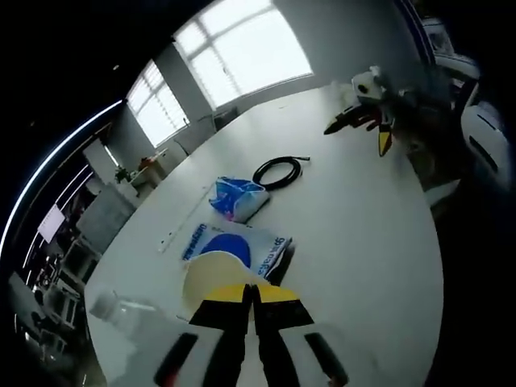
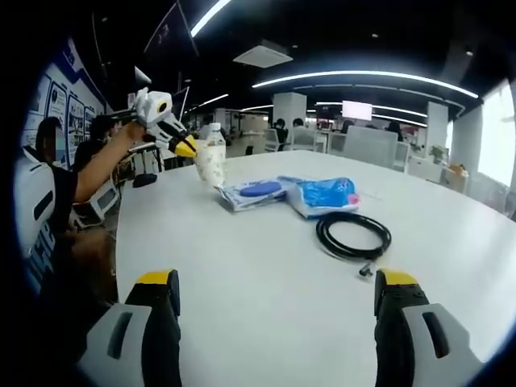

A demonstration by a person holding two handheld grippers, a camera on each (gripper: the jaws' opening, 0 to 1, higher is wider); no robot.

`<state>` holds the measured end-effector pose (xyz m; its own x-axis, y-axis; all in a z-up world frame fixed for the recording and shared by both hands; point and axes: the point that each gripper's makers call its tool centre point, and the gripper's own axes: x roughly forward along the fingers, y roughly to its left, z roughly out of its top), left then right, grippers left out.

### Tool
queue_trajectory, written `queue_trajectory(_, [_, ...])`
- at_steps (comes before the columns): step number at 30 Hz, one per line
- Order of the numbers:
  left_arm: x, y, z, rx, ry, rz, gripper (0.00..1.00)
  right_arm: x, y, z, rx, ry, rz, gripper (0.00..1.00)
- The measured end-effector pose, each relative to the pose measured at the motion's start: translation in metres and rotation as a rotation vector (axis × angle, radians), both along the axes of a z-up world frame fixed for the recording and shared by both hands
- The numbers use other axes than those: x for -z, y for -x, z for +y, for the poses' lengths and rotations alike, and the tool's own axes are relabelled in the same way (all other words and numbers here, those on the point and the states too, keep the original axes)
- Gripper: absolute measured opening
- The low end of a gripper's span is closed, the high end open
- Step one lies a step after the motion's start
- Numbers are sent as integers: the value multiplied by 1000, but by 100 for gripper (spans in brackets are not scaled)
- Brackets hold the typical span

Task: Arrange the tabletop items into an orderly group along one side of the table until the central work area is clear of visible clutter.

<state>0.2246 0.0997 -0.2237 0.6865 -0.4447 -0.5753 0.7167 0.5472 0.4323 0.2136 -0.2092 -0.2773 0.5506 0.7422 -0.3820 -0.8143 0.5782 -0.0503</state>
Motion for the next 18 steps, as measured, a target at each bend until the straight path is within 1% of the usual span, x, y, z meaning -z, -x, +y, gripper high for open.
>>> queue_trajectory(2, [2,3,0,7,-11,4,0,0,0,0,2,1,-2,98])
queue_trajectory(5, [3,10,-2,23,-6,14,0,0,0,1,-1,2,-1,98])
queue_trajectory(8, [5,13,-3,30,-16,18,0,0,1,1,-2,6,0,98])
queue_trajectory(12, [7,17,-5,45,-13,30,0,-1,1,1,-5,7,-1,98])
queue_trajectory(18, [3,22,-4,48,-14,28,0,-1,2,1,-6,9,-1,97])
